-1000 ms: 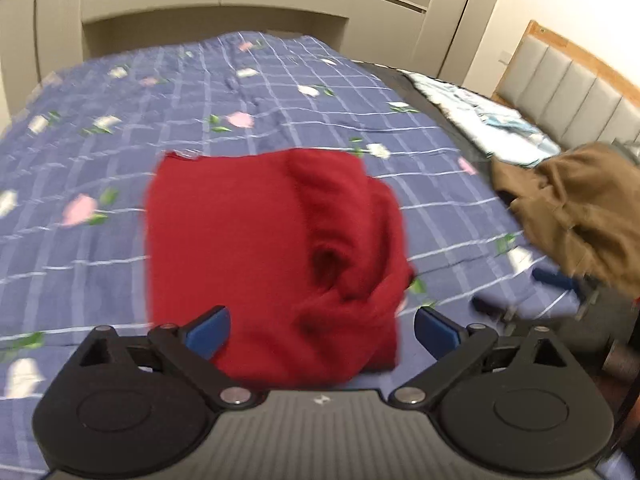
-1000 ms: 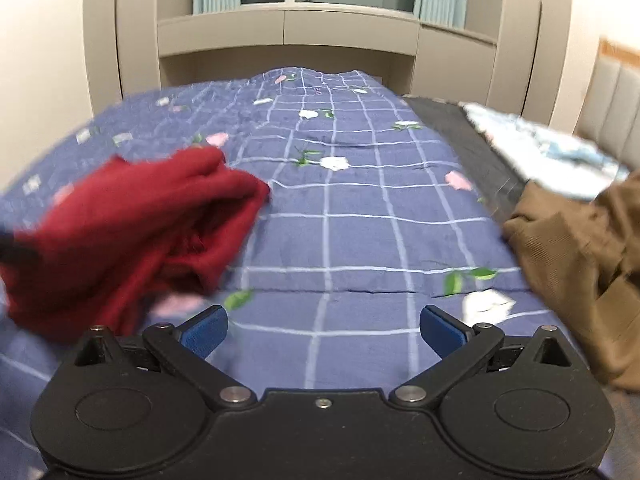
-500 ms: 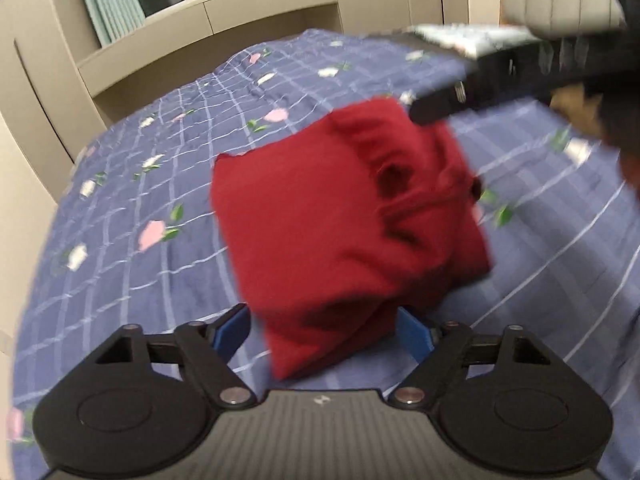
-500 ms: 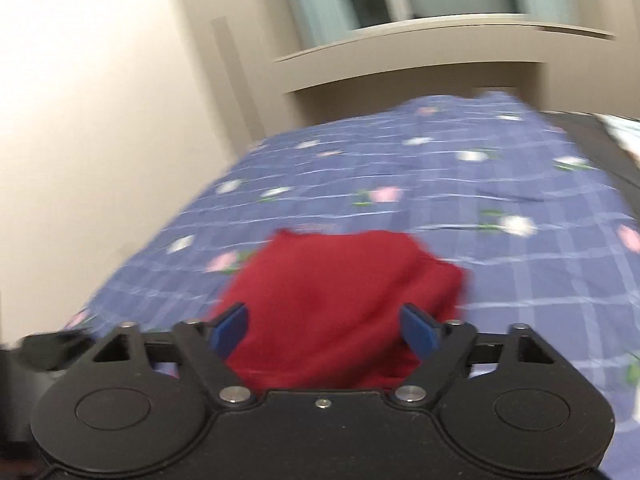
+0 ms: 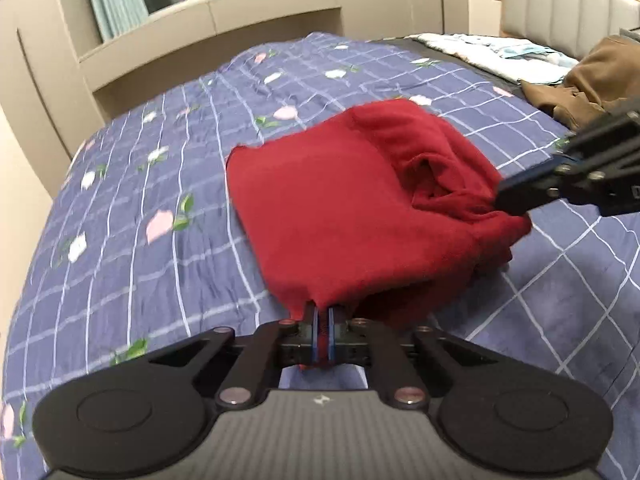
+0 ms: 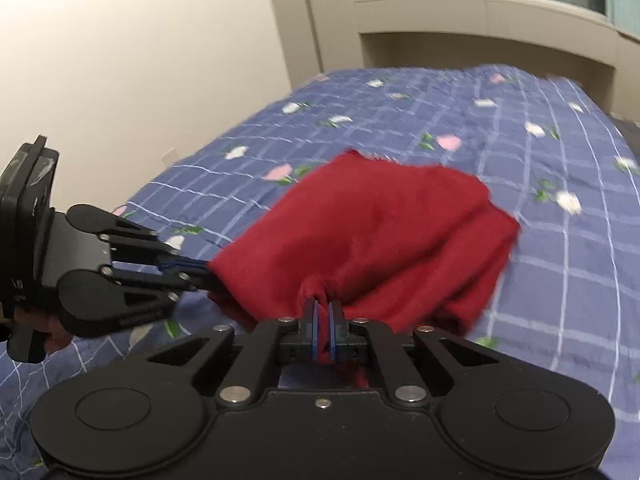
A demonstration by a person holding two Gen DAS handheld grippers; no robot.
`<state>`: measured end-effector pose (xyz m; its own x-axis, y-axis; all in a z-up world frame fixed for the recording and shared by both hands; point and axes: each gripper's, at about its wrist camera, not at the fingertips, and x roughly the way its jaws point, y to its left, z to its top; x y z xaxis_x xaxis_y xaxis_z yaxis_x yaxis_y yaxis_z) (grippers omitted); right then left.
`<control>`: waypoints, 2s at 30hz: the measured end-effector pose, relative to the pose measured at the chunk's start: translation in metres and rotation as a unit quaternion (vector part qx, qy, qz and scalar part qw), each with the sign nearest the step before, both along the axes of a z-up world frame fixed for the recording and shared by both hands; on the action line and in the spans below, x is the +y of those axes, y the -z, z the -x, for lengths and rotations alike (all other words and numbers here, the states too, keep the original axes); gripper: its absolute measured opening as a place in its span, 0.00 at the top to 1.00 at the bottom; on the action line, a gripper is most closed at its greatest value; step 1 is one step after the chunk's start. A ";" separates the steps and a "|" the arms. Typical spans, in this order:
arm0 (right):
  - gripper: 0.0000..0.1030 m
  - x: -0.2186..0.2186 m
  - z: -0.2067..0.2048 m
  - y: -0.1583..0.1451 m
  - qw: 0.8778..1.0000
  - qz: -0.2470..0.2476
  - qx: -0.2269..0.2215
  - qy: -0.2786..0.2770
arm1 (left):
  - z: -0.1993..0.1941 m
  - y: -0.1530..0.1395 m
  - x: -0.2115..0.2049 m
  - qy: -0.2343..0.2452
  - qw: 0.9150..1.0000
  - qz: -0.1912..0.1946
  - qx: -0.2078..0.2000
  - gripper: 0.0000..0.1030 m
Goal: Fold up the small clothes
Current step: 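Press the folded bundle with the left gripper while the right gripper grasps its edge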
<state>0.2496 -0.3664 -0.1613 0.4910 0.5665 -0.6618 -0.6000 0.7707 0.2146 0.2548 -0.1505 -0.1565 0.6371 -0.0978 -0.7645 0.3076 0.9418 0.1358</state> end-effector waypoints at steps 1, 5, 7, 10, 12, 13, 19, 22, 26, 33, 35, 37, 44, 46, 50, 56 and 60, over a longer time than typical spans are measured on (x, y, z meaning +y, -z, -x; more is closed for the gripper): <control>0.97 -0.002 0.002 0.005 1.000 0.004 0.006 0.005 | 0.000 0.002 0.001 -0.005 1.000 0.006 0.003 0.97; 1.00 -0.005 0.006 0.026 1.000 0.012 0.021 0.019 | -0.001 0.007 0.006 -0.023 0.999 0.026 0.011 0.97; 1.00 -0.006 0.008 0.035 0.999 0.013 0.031 0.030 | -0.003 0.014 0.011 -0.033 0.999 0.033 0.023 0.97; 0.96 -0.014 0.009 0.037 0.998 0.004 0.044 0.051 | -0.003 0.015 0.014 -0.028 0.999 0.031 0.023 0.96; 0.79 -0.023 0.007 0.029 0.997 -0.021 0.043 0.066 | -0.003 0.008 0.017 -0.028 0.998 0.047 0.022 0.94; 0.67 -0.028 0.005 0.025 0.996 -0.032 0.043 0.075 | -0.003 0.006 0.019 -0.031 0.998 0.054 0.024 0.94; 0.27 -0.042 -0.048 0.010 0.989 -0.057 0.048 0.131 | -0.002 0.005 0.016 -0.022 0.999 0.044 0.021 0.94; 0.16 -0.045 -0.090 0.020 0.978 -0.066 0.087 0.179 | -0.002 0.006 0.014 -0.025 0.999 0.042 0.019 0.94; 0.16 -0.048 -0.134 0.035 0.960 -0.114 0.144 0.211 | -0.001 0.006 0.015 -0.030 0.998 0.048 0.016 0.94; 0.77 -0.033 -0.173 0.027 0.957 -0.084 0.153 0.231 | 0.000 0.007 0.016 -0.031 0.998 0.052 0.012 0.95; 0.87 -0.027 -0.173 0.026 0.963 -0.072 0.142 0.217 | 0.000 0.006 0.016 -0.033 0.998 0.056 0.010 0.95; 0.91 -0.023 -0.172 0.018 0.971 -0.060 0.111 0.202 | 0.001 0.004 0.018 -0.036 0.998 0.060 0.002 0.96; 0.91 -0.018 -0.179 0.005 0.982 -0.033 0.044 0.180 | 0.008 0.005 0.002 -0.033 0.999 0.024 -0.020 0.98; 0.91 -0.015 -0.183 0.020 0.983 -0.007 0.050 0.175 | 0.005 0.014 -0.002 -0.035 0.999 0.012 -0.004 0.98; 0.90 -0.021 -0.182 0.042 0.983 -0.010 0.061 0.174 | 0.005 0.022 -0.006 -0.028 1.000 -0.006 0.002 0.97; 0.54 -0.026 -0.161 0.017 0.983 -0.011 0.013 0.183 | 0.007 0.000 0.020 -0.063 0.996 0.066 0.001 0.36; 0.33 -0.004 -0.128 0.007 0.991 0.013 -0.033 0.126 | -0.001 -0.018 0.033 -0.100 0.989 0.111 -0.016 0.23</control>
<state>0.3776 -0.3707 -0.1687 0.6574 0.4035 -0.6364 -0.3994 0.9027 0.1598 0.2561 -0.1174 -0.1383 0.6845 -0.1311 -0.7171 0.1119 0.9909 -0.0743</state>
